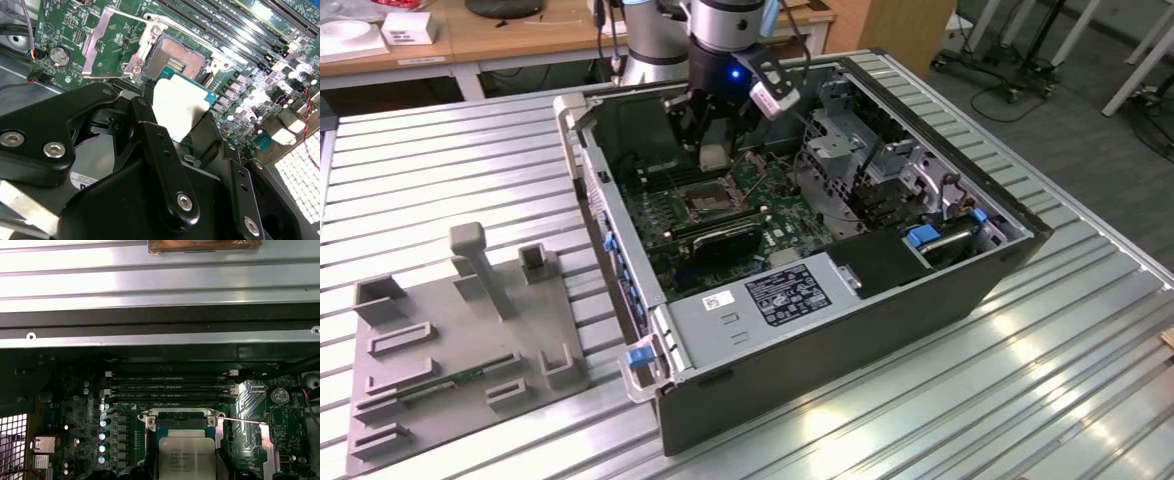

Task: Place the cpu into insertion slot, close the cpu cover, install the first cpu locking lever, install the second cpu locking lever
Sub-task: 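Place the cpu into insertion slot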

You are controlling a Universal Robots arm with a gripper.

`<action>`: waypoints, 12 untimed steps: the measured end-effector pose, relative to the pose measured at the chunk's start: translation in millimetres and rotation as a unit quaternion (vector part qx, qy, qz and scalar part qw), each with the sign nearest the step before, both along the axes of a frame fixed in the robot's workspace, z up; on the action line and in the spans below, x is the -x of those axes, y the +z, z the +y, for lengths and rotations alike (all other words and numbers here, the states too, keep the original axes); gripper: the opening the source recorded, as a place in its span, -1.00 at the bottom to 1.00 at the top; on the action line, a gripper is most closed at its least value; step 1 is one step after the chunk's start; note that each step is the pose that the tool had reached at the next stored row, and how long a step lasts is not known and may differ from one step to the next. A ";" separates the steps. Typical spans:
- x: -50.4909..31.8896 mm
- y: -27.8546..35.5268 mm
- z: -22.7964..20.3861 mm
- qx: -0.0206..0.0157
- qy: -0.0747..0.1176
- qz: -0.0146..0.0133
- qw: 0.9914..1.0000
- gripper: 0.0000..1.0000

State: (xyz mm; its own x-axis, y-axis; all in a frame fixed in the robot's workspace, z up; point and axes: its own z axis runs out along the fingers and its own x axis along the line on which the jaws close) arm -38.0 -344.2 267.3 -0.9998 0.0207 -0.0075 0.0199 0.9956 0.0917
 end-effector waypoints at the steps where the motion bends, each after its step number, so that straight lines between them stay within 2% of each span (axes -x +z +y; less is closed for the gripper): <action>1: 0.0 -0.8 -0.6 0.000 0.000 0.000 1.000 0.08; 6: 0.1 -5.9 -2.7 0.000 0.000 0.000 1.000 0.08; 12: 0.2 -13.9 -3.1 0.000 0.000 0.000 1.000 0.08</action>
State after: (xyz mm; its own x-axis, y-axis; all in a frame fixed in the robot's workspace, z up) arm -38.2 -347.3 253.4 -0.9998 0.0203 -0.0076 0.0196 0.9956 0.0918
